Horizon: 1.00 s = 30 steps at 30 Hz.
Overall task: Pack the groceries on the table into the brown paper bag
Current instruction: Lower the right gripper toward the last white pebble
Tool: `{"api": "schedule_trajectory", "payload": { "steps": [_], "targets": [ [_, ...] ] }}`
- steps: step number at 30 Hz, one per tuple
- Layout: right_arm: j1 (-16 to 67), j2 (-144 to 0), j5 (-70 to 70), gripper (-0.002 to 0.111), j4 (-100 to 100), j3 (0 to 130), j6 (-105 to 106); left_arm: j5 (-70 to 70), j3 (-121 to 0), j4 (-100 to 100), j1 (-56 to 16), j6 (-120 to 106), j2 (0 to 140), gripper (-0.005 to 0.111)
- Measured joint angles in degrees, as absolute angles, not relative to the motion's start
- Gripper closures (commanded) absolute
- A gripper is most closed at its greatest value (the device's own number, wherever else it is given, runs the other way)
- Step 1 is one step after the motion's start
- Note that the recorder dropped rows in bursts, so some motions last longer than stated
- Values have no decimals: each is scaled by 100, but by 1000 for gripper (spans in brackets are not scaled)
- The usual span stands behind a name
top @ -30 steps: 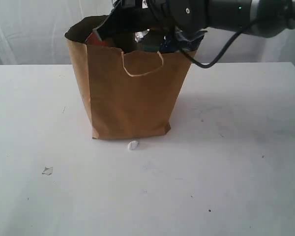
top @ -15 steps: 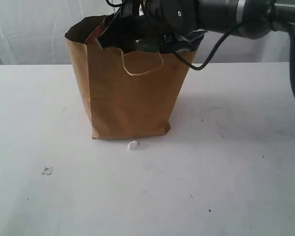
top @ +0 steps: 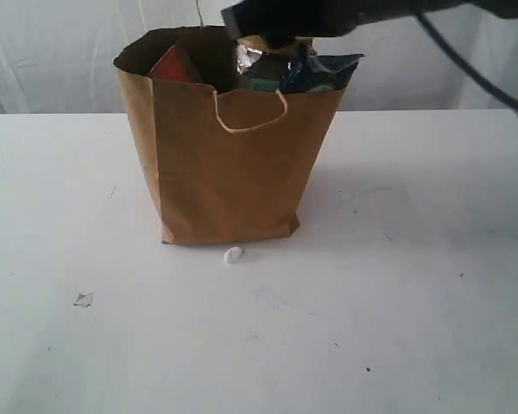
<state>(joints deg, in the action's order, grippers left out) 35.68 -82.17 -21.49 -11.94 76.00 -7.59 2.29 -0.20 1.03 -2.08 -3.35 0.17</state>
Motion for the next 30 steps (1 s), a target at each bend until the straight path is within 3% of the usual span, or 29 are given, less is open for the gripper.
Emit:
{"api": "schedule_trajectory", "payload": {
  "steps": [7, 12, 19, 24, 30],
  "targets": [
    [3564, -6871, -3073, 53, -1380, 6300, -1102, 229, -20, 103, -208, -335, 17, 107],
    [3564, -6683, -3436, 53, -1179, 5619, -1323, 229, -20, 103, -208, -335, 17, 107],
    [3675, -7618, -3045, 51, -238, 5030, -1394, 229, -20, 103, -208, -335, 17, 107],
    [3864, -8682, -2224, 32, -119, 5058, -1394, 229, -20, 103, -208, -335, 17, 107],
    [3883, -9921, -1735, 30, -91, 5551, -1394, 229, -20, 103, -208, -335, 17, 107]
  ]
}}
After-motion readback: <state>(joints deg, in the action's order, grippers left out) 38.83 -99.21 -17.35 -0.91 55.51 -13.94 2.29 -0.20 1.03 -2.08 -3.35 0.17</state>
